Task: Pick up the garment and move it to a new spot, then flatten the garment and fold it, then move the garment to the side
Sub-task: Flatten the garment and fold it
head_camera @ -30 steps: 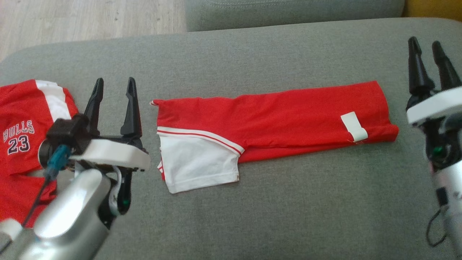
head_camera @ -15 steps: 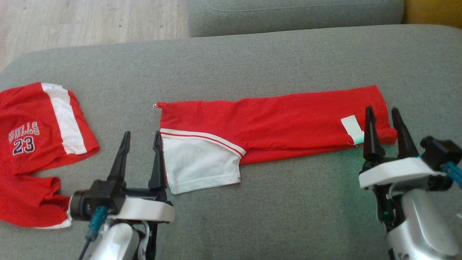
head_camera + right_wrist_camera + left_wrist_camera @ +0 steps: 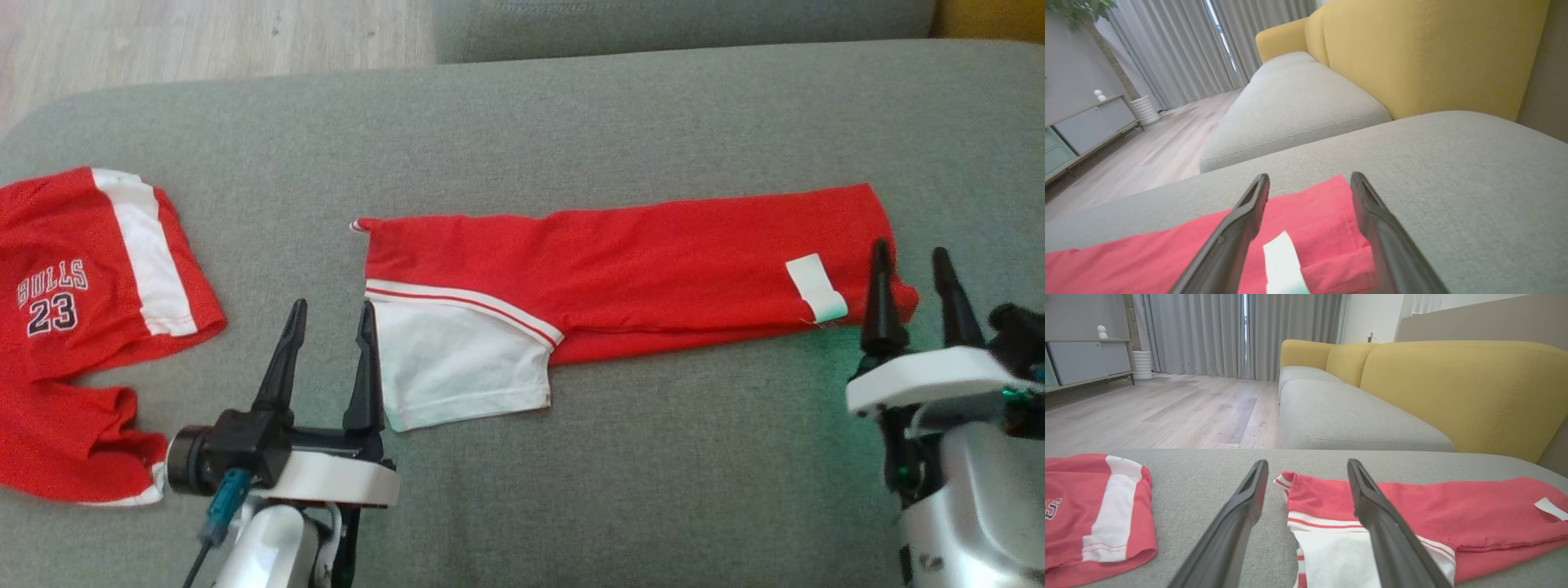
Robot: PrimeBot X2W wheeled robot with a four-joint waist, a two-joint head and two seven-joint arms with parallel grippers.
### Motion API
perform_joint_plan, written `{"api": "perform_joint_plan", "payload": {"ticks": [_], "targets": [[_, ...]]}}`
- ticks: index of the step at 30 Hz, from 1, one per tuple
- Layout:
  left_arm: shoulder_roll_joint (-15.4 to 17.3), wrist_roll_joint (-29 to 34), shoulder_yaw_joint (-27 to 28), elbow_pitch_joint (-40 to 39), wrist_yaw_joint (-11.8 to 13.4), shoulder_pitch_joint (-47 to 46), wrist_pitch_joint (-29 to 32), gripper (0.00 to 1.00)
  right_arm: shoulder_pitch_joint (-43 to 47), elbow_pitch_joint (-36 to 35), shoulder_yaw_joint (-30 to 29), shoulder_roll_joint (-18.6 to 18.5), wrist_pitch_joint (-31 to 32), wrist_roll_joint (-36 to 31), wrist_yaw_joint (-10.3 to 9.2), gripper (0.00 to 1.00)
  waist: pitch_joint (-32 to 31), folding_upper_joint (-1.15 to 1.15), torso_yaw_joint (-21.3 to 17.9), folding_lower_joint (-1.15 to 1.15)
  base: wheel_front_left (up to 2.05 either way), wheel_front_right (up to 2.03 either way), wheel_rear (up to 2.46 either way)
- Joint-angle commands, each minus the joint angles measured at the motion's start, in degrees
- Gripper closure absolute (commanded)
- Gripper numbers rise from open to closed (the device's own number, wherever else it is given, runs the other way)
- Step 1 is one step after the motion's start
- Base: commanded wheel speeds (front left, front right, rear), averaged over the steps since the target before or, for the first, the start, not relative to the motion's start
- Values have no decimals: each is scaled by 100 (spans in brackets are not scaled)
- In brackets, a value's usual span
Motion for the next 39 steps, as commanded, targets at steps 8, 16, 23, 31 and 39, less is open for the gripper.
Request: {"api": "perform_joint_plan", "payload": {"ticks": [8, 16, 23, 31, 39], "targets": [[-200, 314, 351, 40, -301, -282, -53, 0, -849, 916, -1023, 46, 530, -285, 39, 0, 292, 0, 173, -1, 0, 0, 0], [-283, 444, 454, 64, -415, -352, -53, 0, -1178, 1813, -1241, 47, 542, -413, 39, 0, 453, 0, 232, -1, 0, 0, 0], [-327, 527, 541, 94, -490, -435, -53, 0, -1491, 2560, -1369, 47, 444, -558, 39, 0, 606, 0, 223, -1, 0, 0, 0], [-352, 592, 638, 151, -533, -499, -53, 0, -1743, 3140, -1198, 47, 151, -492, 39, 100, 611, 0, 161, -1, 0, 0, 0], [-363, 633, 721, 162, -560, -469, -53, 0, -1809, 2906, -1751, -35, -18, -851, 39, 100, 541, 0, 86, -1, 0, 0, 0]]}}
